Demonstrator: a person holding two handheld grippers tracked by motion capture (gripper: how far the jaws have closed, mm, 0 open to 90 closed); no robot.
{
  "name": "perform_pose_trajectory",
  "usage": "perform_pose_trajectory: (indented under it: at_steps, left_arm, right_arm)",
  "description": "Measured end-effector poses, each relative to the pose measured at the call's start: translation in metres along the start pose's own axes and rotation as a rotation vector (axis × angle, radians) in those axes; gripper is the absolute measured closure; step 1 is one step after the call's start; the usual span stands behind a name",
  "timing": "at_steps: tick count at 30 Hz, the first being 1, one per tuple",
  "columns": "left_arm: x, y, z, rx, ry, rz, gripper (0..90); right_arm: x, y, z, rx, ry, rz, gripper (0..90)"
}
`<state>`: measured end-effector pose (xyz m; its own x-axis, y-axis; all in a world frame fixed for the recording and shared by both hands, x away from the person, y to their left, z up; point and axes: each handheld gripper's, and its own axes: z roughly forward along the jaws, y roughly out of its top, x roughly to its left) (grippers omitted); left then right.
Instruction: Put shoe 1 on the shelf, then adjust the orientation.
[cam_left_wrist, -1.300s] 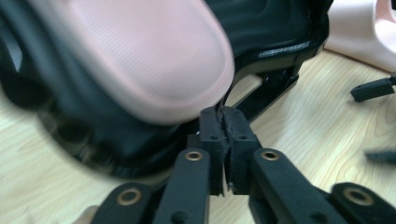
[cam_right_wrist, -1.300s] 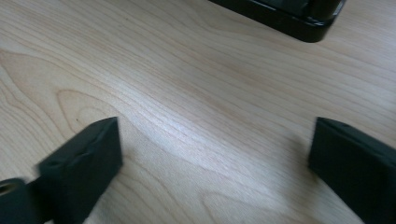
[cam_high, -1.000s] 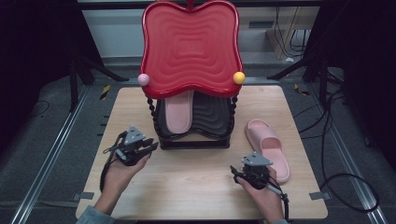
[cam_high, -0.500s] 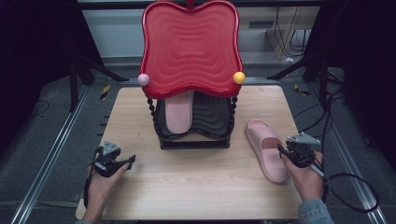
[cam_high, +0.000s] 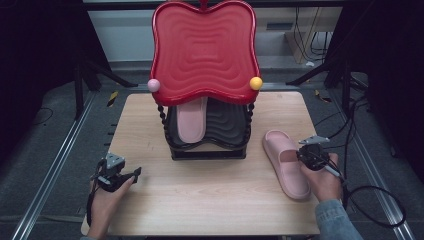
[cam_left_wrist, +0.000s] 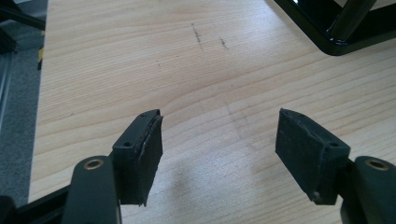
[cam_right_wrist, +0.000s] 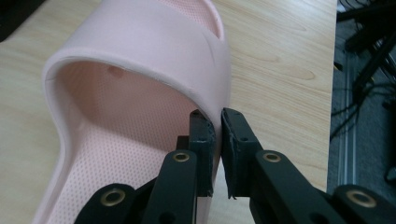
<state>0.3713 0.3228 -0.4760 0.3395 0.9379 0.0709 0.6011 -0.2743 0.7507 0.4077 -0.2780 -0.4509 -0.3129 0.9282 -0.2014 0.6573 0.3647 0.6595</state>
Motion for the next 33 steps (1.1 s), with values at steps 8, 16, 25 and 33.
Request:
perform_pose_trajectory:
  at_steps: [8, 16, 25, 33]
  left_arm:
    - [-0.001, -0.003, -0.002, -0.003, 0.017, -0.001, 31.7]
    - [-0.004, -0.004, 0.001, 0.001, 0.017, 0.016, 31.7]
    - [-0.006, -0.01, 0.004, 0.003, 0.028, 0.016, 31.5]
    - [-0.007, -0.012, 0.005, 0.001, 0.03, 0.019, 30.8]
  right_arm:
    - [0.016, -0.017, -0.044, -0.071, 0.112, -0.071, 84.1]
    - [0.052, -0.021, -0.069, -0.116, 0.245, -0.183, 84.0]
    - [0.111, 0.009, -0.062, -0.166, 0.399, -0.3, 84.0]
    - [0.15, 0.03, -0.039, -0.163, 0.468, -0.371, 83.8]
